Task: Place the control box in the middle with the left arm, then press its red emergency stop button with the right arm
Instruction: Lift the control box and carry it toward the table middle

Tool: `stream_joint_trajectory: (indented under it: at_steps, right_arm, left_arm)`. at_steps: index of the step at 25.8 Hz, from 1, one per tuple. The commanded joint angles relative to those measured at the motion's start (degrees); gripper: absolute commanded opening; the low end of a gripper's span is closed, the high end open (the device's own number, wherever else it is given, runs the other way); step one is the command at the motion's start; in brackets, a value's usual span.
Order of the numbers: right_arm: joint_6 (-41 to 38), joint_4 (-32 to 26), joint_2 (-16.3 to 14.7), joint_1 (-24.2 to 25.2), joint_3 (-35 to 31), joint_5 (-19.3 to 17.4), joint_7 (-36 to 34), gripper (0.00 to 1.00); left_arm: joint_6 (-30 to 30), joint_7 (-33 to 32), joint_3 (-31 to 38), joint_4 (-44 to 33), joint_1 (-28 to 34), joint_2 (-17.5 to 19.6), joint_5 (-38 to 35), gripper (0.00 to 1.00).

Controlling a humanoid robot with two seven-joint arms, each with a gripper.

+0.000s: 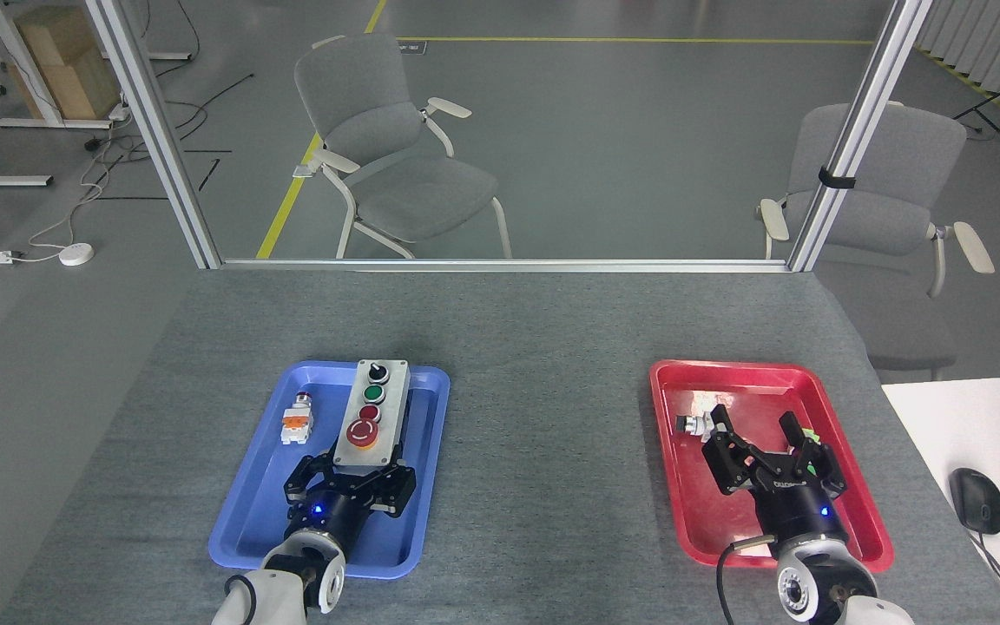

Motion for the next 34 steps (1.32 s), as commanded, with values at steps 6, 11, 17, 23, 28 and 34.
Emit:
stream_joint_trajectory:
  at_steps: [6,11,17,23,28,34]
  right_arm:
    - [0.14,0.0,0.0,0.0,0.0,-0.04,0.55,1.0]
    - [0.14,0.09,0.0,0.0,0.0,-0.04,0.72,1.0]
    - [0.14,0.09,0.0,0.0,0.0,0.05,0.63,1.0]
    - [0.32,0.09,0.0,0.0,-0.09,-0.04,0.72,1.0]
    - [0.4,0.09,0.0,0.0,-0.18,-0.04,0.63,1.0]
    - [0.58,0.09,0.0,0.0,-0.18,-0.04,0.37,1.0]
  left_arm:
    - [-4.17,-0.22,-0.15,-17.45,5.97,0.11,2.44,0.0]
    - [-3.03,-0.31,-6.57,-17.54,6.06,-4.81,1.56,0.0]
    - [-2.68,-2.33,-11.67,-10.16,3.42,-10.08,1.3,0.0]
    - [-1.89,-2.33,-17.91,-1.02,-0.36,-11.22,1.38,0.0]
    - [-1.89,-2.42,-22.74,2.76,-2.91,-11.22,1.47,0.0]
    - [-1.89,-2.42,-23.09,7.16,-4.58,-11.22,1.65,0.0]
